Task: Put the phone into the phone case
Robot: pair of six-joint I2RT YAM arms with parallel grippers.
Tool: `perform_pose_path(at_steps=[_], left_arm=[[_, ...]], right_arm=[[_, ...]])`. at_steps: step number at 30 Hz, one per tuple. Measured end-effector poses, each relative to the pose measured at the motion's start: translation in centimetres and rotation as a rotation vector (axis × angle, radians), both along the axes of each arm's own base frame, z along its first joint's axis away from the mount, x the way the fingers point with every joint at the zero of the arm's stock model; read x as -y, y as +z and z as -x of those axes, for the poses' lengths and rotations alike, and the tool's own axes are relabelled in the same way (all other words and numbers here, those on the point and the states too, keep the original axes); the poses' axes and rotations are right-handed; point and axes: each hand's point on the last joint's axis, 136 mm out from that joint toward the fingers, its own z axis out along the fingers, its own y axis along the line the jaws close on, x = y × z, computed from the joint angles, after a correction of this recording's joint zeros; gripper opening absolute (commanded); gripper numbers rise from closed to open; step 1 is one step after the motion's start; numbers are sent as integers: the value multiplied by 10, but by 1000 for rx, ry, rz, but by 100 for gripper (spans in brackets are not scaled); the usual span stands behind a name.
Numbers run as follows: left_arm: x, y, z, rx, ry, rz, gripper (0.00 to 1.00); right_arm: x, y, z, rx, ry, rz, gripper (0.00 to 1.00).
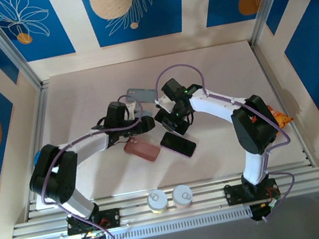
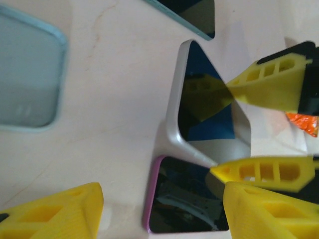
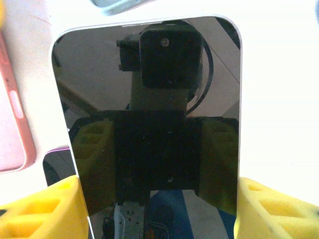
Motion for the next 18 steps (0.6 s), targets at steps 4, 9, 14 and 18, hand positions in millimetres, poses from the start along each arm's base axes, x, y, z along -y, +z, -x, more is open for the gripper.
perform_pose_path(at_steps=[4,9,14,18], left_arm=[[11,2,-5,-6,-9,45,65],[19,2,-9,-14,-16,88,64],[33,1,-12,-27,-39,117,62],[42,2,-13,-27,-56,129,59]], right_arm=[[-3,4,4,-5,11,-12,55],[-6,12,8,0,19,-29,54],[-10,17,11,-2,30,-52,53],[-11,17,12,-8,33,-56,52]])
